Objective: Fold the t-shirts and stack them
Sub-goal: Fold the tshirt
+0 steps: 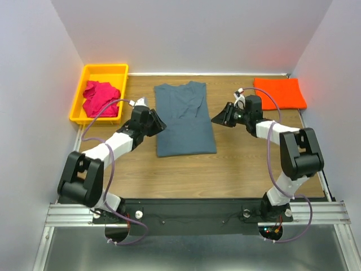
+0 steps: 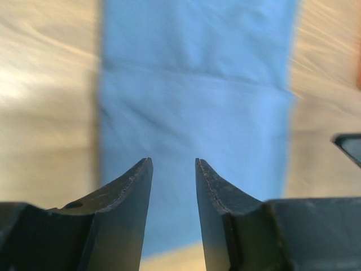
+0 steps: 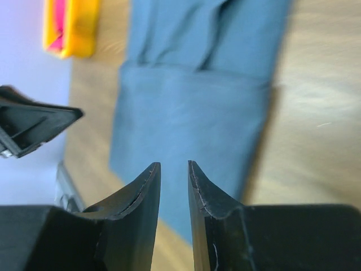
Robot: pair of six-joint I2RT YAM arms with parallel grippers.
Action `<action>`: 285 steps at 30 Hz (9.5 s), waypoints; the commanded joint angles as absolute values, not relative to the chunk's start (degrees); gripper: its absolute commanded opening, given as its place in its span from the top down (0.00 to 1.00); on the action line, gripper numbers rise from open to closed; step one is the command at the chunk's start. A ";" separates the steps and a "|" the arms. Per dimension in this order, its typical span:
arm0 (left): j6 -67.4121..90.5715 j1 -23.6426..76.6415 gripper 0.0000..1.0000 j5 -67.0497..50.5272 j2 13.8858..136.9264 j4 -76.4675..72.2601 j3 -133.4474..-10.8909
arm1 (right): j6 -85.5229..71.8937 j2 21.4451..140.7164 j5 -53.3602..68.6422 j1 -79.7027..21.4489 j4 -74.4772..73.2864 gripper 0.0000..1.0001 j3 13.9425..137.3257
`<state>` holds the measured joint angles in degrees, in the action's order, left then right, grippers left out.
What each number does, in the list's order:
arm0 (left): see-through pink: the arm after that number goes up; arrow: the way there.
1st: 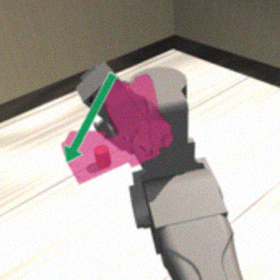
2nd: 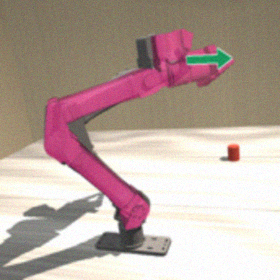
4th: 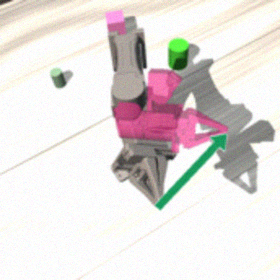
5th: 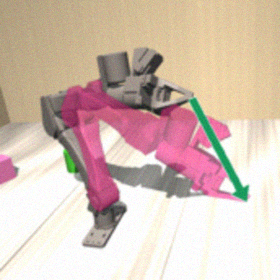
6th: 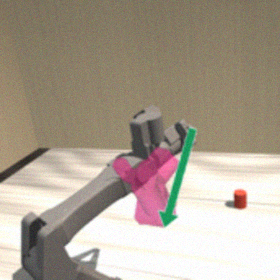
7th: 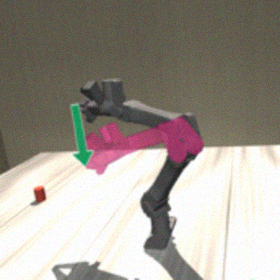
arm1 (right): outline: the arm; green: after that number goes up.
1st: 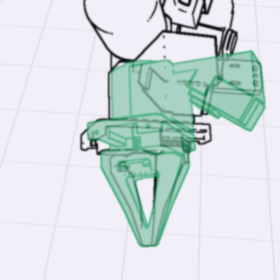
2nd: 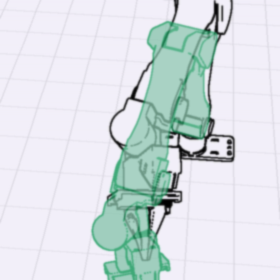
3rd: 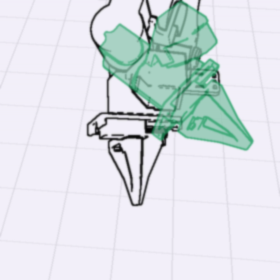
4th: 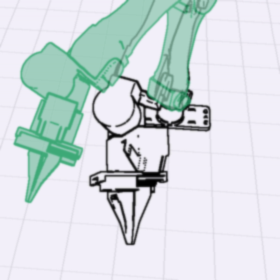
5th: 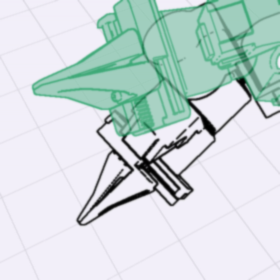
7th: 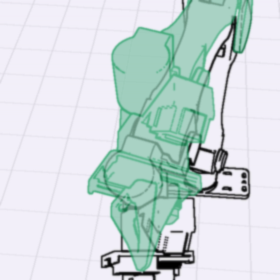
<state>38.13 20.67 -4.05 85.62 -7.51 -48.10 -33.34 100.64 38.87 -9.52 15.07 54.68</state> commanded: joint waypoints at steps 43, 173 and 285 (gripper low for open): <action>38.50 25.93 0.21 10.01 52.57 7.47 -36.04 | -34.89 116.99 53.70 -28.65 27.95 0.73 52.82; 34.72 33.49 0.95 5.71 88.95 19.69 -44.74 | -35.95 95.71 -4.74 -30.85 -26.45 0.50 50.63; 26.98 24.52 1.00 3.60 96.50 30.59 -80.15 | -10.29 113.27 -15.12 -21.27 -61.08 0.99 110.82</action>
